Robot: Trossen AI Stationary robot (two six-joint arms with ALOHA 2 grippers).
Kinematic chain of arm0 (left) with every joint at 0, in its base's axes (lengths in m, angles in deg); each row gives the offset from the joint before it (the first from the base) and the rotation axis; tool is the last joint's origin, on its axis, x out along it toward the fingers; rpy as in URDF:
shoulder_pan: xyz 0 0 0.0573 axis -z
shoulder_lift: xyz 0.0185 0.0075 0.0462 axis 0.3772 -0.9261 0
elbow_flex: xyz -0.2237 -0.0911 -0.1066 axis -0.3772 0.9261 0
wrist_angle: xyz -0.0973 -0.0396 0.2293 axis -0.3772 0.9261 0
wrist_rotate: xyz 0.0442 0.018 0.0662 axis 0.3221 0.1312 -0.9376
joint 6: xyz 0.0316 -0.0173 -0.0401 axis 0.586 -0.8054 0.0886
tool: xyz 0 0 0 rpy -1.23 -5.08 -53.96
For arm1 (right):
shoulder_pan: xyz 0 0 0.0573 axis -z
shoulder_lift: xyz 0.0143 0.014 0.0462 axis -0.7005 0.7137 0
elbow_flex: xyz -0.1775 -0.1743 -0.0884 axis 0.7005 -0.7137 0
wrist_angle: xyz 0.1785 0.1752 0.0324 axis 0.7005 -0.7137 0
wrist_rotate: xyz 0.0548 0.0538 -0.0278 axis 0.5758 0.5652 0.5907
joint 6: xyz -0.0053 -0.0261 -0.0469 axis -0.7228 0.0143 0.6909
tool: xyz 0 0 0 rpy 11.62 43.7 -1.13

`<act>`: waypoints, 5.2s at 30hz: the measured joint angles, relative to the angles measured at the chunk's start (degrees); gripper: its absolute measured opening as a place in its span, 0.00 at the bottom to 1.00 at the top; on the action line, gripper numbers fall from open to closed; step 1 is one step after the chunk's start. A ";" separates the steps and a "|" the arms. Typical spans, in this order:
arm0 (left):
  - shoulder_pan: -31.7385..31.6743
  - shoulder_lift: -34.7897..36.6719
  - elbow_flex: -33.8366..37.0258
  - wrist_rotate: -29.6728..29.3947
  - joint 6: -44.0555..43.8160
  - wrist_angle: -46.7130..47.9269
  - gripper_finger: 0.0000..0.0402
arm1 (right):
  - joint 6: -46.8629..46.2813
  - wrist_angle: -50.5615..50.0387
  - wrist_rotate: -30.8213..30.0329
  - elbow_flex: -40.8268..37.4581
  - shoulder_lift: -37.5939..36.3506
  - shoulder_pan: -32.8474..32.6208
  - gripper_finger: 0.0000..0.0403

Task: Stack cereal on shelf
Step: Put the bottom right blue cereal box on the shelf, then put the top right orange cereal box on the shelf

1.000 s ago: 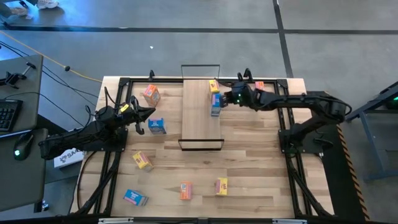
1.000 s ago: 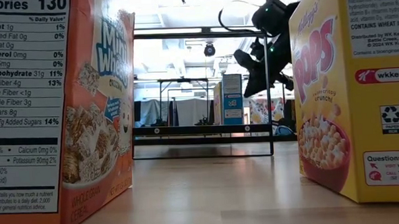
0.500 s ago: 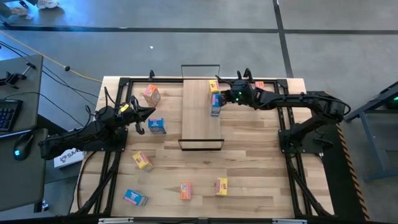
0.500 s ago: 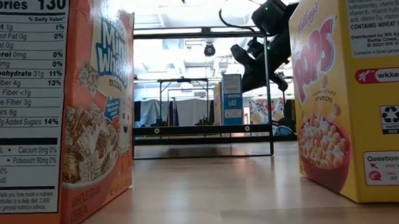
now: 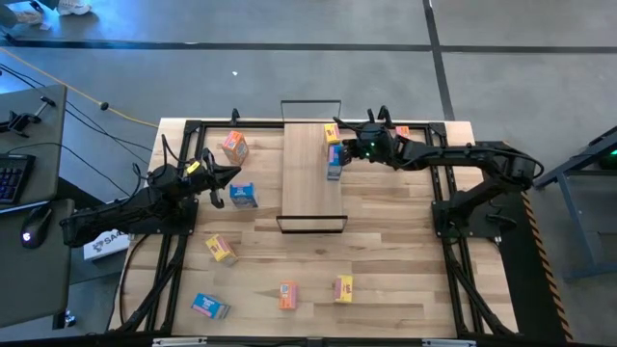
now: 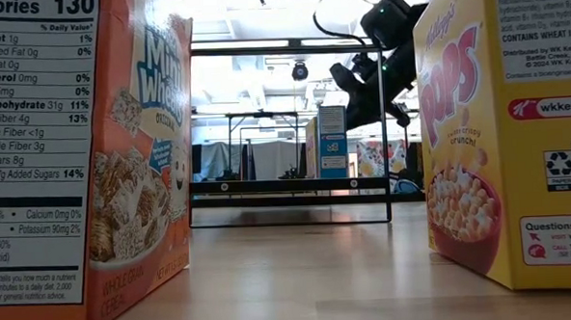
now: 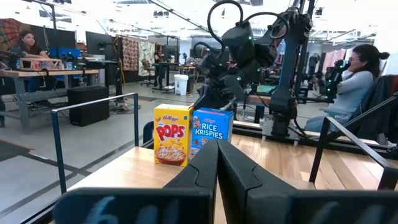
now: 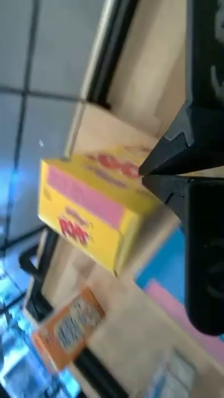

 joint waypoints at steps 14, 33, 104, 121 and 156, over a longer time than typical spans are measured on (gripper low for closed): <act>0.00 0.00 0.00 0.01 0.00 -0.01 0.00 | -0.09 5.94 5.81 -0.02 3.45 1.09 0.00; -0.01 0.00 0.00 0.01 0.02 0.39 0.00 | 3.57 -0.49 10.46 0.54 -2.82 2.64 0.01; 0.00 0.00 0.00 0.02 0.44 0.47 0.00 | -28.17 -62.60 7.20 16.57 -7.78 8.77 0.39; -0.01 0.00 0.00 0.01 0.00 0.39 0.00 | -61.73 -68.48 -4.23 37.49 6.77 -28.91 0.39; 0.00 0.00 0.00 -0.05 -0.12 1.11 0.00 | -56.77 -69.95 -6.48 45.99 21.91 -24.28 0.41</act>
